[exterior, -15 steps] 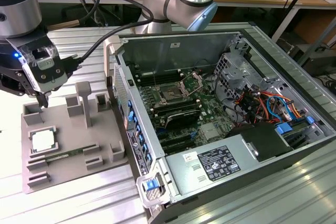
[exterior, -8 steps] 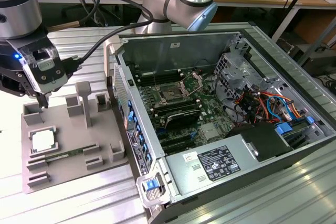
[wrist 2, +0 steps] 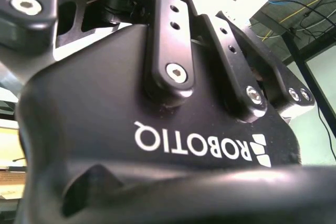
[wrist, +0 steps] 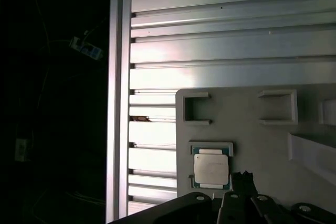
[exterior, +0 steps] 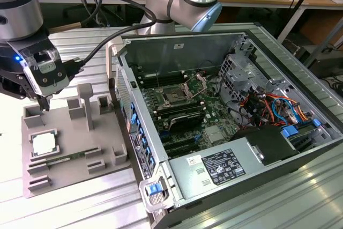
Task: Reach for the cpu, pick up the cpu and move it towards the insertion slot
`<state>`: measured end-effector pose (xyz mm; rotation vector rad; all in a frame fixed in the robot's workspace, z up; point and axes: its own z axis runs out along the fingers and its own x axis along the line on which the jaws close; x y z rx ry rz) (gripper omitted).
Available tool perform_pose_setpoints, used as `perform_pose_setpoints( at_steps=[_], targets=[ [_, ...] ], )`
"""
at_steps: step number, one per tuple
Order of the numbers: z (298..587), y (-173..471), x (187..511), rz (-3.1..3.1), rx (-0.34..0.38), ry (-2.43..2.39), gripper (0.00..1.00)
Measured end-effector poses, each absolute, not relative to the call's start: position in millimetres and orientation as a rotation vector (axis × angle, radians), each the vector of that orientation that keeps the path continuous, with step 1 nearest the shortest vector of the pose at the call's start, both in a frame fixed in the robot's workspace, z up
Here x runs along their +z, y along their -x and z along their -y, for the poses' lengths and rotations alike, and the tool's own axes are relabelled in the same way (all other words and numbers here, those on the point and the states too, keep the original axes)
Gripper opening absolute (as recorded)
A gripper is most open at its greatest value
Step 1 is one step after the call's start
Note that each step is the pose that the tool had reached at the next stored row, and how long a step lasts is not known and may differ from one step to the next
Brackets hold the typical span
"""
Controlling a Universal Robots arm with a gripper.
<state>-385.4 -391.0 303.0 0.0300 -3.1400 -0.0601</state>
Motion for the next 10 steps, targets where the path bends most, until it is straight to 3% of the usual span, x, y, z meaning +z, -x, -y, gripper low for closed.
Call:
perform_pose_setpoints(
  at_steps=[10],
  targets=[
    [391.0,385.5,300.6,3.14,-0.06,-0.03,0.11]
  ],
)
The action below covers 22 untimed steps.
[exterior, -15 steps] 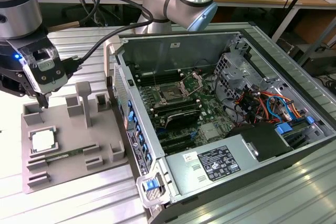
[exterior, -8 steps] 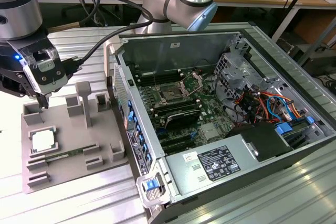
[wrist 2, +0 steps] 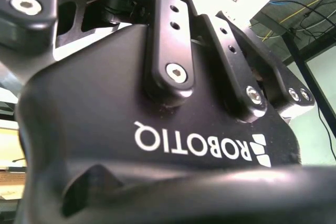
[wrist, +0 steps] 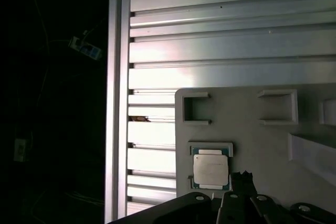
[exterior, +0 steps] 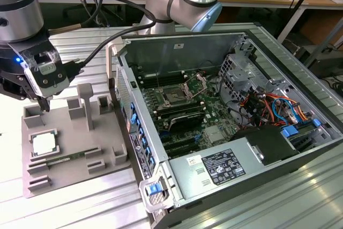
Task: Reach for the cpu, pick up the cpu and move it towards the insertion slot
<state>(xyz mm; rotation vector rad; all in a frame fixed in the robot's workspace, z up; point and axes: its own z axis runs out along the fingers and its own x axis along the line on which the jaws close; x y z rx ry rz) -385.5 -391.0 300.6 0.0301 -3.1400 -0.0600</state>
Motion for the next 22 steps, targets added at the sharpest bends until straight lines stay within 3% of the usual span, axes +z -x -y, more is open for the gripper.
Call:
perform_pose_setpoints(
  at_steps=[22],
  targets=[
    [392.4,389.6,293.5,3.14,-0.06,-0.032,0.11]
  ],
)
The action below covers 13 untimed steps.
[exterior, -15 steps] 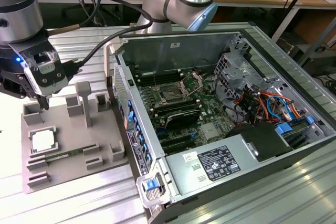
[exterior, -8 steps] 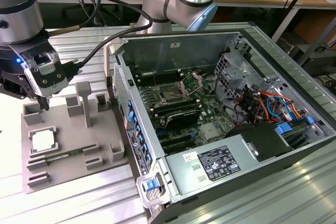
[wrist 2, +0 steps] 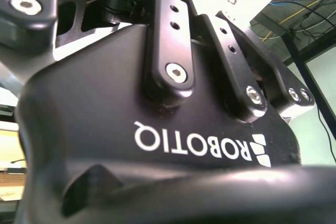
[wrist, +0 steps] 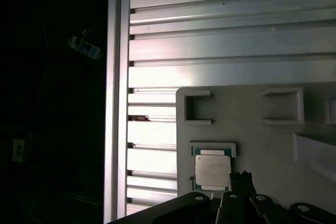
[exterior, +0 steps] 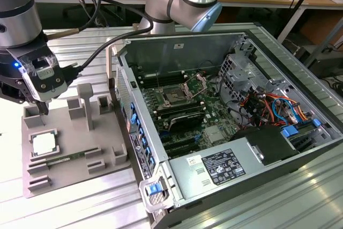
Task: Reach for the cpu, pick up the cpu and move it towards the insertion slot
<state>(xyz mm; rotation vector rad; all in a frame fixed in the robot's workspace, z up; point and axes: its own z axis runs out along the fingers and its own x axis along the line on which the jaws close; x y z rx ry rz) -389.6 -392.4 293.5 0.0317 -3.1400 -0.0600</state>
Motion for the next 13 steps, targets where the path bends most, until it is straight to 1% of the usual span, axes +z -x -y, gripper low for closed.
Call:
perform_pose_setpoints(
  at_steps=[13],
  targets=[
    [393.2,391.6,289.1,3.14,-0.06,-0.033,0.11]
  ],
)
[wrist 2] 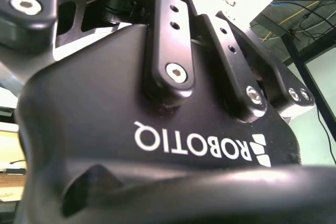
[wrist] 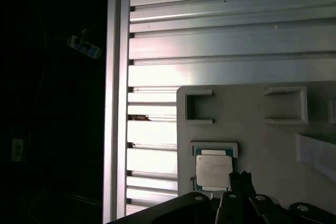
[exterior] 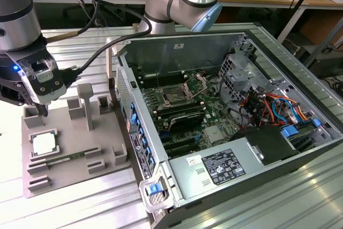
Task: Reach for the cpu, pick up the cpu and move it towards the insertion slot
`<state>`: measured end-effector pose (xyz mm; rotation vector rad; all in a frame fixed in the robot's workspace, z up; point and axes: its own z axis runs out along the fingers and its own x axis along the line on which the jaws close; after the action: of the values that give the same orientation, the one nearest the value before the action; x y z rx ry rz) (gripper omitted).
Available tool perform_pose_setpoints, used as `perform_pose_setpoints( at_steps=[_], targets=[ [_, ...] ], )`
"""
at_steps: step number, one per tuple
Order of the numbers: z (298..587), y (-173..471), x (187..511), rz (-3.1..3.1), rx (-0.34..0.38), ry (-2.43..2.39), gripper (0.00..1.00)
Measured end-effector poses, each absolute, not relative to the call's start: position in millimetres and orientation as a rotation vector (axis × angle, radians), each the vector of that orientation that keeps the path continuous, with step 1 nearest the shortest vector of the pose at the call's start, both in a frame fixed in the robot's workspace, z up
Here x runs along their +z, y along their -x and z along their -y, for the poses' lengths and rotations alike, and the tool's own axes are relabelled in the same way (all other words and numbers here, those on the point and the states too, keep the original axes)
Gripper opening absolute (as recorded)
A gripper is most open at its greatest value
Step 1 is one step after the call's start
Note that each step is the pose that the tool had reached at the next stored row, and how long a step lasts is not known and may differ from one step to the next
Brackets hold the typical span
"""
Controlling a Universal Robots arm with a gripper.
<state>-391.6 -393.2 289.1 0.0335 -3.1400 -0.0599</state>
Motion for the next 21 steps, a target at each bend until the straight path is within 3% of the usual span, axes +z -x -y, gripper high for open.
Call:
perform_pose_setpoints(
  at_steps=[21],
  targets=[
    [394.0,394.2,283.0,3.14,-0.06,-0.035,0.11]
  ],
)
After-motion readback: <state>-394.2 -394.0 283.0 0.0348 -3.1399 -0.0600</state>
